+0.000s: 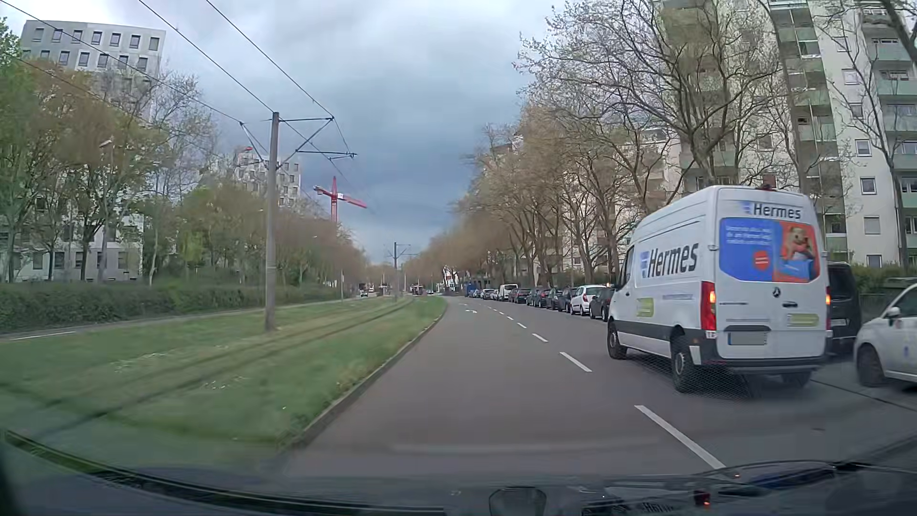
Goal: Follow the waypoints while adhering to traffic rules and regulations
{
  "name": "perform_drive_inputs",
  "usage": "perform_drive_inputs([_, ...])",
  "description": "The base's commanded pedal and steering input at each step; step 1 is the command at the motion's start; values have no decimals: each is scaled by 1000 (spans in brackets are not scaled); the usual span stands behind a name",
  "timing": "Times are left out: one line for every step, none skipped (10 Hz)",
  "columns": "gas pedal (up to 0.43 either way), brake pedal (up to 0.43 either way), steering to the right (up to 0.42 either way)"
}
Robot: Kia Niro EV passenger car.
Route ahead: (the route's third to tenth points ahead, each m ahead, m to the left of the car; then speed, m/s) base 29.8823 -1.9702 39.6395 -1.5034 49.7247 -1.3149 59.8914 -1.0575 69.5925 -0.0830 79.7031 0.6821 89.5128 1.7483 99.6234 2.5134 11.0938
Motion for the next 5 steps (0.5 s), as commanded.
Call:
perform_drive_inputs([130,0,9])
perform_drive_inputs([130,0,8])
perform_drive_inputs([130,0,8])
perform_drive_inputs([130,0,8])
perform_drive_inputs([130,0,8])
